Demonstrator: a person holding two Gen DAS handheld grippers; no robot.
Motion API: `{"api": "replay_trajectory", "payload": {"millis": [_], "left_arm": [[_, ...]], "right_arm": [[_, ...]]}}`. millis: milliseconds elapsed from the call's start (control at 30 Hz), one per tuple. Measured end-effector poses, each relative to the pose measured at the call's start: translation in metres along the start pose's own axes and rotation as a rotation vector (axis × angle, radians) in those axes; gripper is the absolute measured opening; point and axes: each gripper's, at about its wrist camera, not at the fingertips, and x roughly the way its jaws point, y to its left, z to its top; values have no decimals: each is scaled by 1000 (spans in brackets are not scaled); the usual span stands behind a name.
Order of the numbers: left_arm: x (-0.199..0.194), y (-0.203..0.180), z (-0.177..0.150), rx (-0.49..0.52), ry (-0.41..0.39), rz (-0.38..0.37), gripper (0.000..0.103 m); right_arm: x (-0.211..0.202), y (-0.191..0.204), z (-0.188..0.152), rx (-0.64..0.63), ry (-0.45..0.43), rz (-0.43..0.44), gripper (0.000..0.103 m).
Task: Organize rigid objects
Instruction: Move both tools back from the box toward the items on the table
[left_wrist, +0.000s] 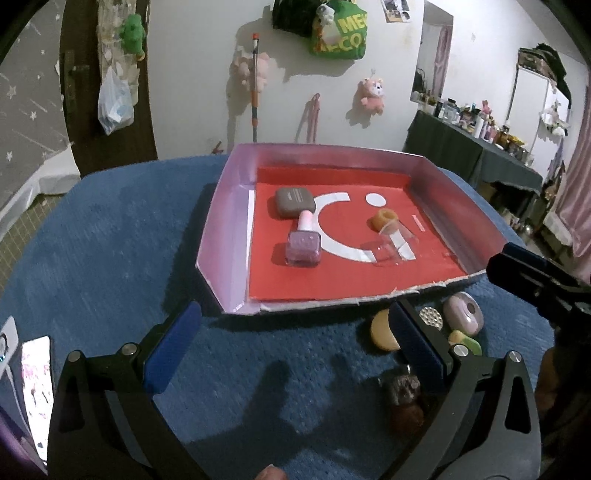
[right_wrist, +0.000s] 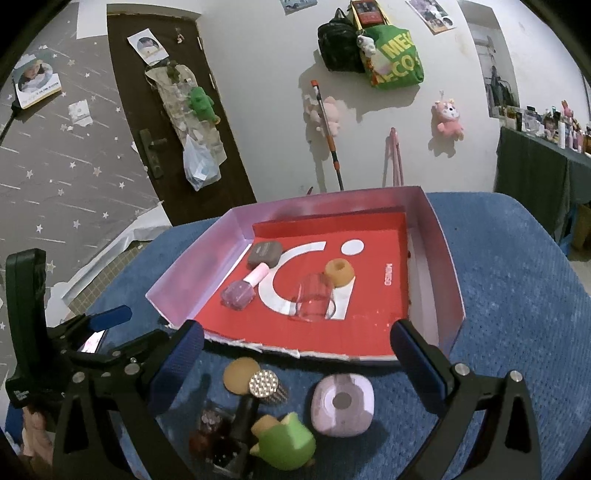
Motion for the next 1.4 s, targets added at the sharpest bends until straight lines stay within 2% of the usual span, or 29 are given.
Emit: {"api": "replay_trajectory", "payload": {"millis": [400, 1167, 1400], "left_arm": [[0, -2, -13, -10, 27, -4, 103], [9, -4, -45, -35, 115, -23, 103], [6, -10, -51, -29, 130, -49, 103]], "right_arm": [[-3, 6, -16, -25, 16, -5, 103], [5, 4, -53, -33, 106, -42, 103], [5, 3, -63, -39, 128, -56, 103]]}}
